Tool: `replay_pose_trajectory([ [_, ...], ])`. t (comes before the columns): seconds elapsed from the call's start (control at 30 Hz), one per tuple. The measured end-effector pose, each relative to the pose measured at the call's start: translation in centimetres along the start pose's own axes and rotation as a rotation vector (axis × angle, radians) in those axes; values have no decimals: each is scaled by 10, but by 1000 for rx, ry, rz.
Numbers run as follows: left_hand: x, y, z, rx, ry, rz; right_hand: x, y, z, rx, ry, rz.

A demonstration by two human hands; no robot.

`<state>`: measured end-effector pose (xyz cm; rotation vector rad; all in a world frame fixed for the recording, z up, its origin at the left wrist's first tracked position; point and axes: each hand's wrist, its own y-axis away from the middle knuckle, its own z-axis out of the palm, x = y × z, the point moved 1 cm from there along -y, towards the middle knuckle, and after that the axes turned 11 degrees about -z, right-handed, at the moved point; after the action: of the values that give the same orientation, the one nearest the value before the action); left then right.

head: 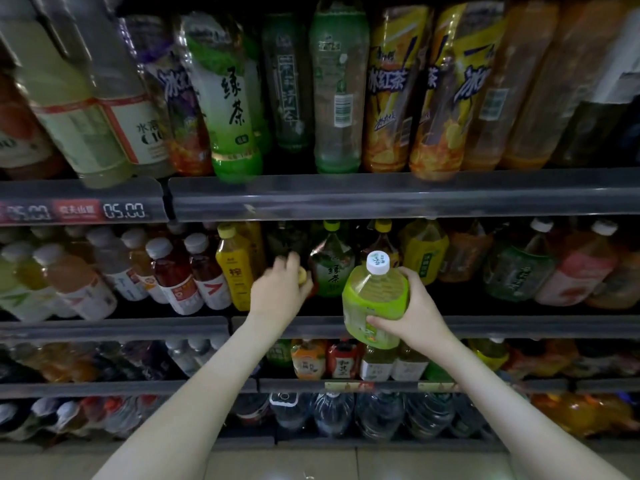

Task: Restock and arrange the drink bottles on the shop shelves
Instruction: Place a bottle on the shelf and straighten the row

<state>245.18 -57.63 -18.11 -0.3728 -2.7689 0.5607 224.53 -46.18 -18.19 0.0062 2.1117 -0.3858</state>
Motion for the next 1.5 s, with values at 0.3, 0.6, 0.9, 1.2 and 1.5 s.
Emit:
replay_pose_trajectory([
  [0.3,-27,16,-31,418,154,135,-2,-18,23,10,-39,-67],
  [0.6,-61,57,-95,339,480,-160,-17,-58,81,-78,-78,-130],
  [0.9,-110,86,-110,323,293,-264,-25,-101,146,-199,-134,-108],
  [1.2,-102,95,-100,291,323,-279,-9,-108,151,-233,-145,-11],
  [1.5,-61,76,-83,263,417,-215,-29,-93,116,-298,137,-100],
])
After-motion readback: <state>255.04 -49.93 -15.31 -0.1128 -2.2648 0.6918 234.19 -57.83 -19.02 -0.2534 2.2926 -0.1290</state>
